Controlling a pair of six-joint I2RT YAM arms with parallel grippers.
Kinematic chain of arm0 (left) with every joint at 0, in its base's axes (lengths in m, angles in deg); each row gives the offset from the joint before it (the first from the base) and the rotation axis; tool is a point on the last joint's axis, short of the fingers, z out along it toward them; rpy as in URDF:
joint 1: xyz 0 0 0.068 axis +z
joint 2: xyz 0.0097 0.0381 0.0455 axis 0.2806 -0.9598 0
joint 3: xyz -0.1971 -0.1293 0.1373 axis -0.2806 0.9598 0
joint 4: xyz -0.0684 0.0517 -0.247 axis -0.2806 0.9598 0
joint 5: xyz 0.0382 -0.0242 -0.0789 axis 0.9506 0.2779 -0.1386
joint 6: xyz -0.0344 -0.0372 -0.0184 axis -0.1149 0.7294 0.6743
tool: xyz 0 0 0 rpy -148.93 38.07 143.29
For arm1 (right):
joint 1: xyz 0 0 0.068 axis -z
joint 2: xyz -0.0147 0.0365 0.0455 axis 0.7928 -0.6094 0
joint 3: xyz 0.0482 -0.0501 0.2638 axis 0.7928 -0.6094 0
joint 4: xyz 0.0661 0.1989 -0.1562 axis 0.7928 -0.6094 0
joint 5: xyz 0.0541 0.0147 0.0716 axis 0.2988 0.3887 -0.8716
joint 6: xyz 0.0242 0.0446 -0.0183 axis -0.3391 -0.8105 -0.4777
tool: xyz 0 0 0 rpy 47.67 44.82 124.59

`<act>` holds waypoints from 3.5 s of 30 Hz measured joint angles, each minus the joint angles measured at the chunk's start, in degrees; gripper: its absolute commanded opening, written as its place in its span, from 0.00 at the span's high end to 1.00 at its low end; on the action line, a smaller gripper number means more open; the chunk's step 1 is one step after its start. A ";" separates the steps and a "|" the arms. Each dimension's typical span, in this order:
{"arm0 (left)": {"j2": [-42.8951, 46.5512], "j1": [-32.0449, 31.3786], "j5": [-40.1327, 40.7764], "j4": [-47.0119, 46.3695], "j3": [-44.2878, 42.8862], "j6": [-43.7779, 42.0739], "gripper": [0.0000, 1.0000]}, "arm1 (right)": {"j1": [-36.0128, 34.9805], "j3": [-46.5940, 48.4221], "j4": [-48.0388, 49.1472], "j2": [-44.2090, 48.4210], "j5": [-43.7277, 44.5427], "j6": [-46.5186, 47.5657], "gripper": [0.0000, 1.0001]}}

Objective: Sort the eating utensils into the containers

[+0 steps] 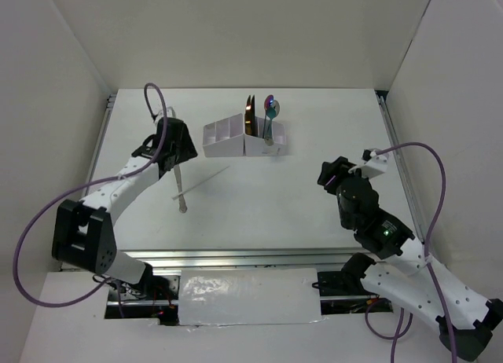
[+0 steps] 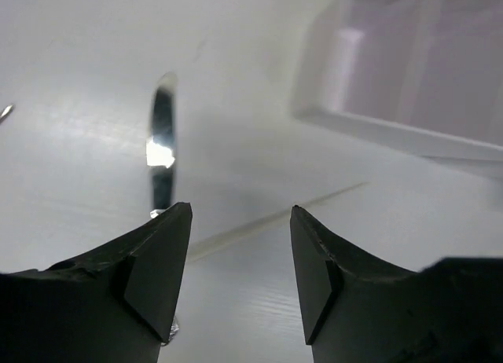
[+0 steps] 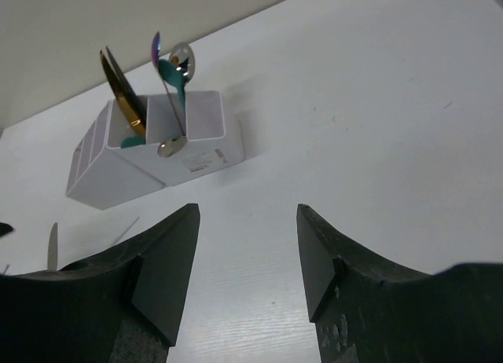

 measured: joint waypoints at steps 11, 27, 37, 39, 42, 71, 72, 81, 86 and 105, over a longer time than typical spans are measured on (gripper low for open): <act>-10.86 1.60 4.22 12.17 2.47 5.09 0.27 | -0.59 -0.59 3.85 -2.89 -8.94 0.13 0.40; -19.93 -8.04 -1.81 13.60 -7.78 -15.93 0.20 | -2.14 -1.70 3.56 -2.69 -14.27 -1.38 0.39; -25.92 -8.20 -3.17 17.44 -11.45 -22.71 0.30 | -2.67 -1.79 3.58 -3.28 -14.21 -1.36 0.38; -26.36 -8.15 -3.32 17.46 -11.06 -23.08 0.36 | -2.67 -1.79 3.58 -3.04 -14.10 -1.33 0.38; -26.86 -7.91 -4.17 17.31 -10.95 -23.12 0.52 | -2.67 -1.79 3.56 -2.64 -13.79 -1.33 0.38; 0.48 -7.96 -13.68 26.45 -12.44 -28.20 1.00 | -4.28 -1.66 3.63 -2.23 -7.02 -2.80 0.37; 3.85 -7.58 -13.64 22.56 -11.65 -27.43 1.00 | -4.33 -1.64 3.63 -2.19 -6.69 -2.62 0.37; 3.74 -6.56 -10.91 -14.23 -10.49 -22.84 1.00 | -4.68 -0.98 3.32 -2.01 -5.07 -2.60 0.37; -8.41 -6.47 -13.44 -26.47 -14.16 -23.45 1.00 | -4.92 -0.98 2.97 -1.81 -4.59 -2.64 0.37; -27.74 -5.40 -16.63 -48.37 -17.86 -22.60 0.94 | -5.40 -0.96 2.71 -3.80 -3.21 -2.03 0.36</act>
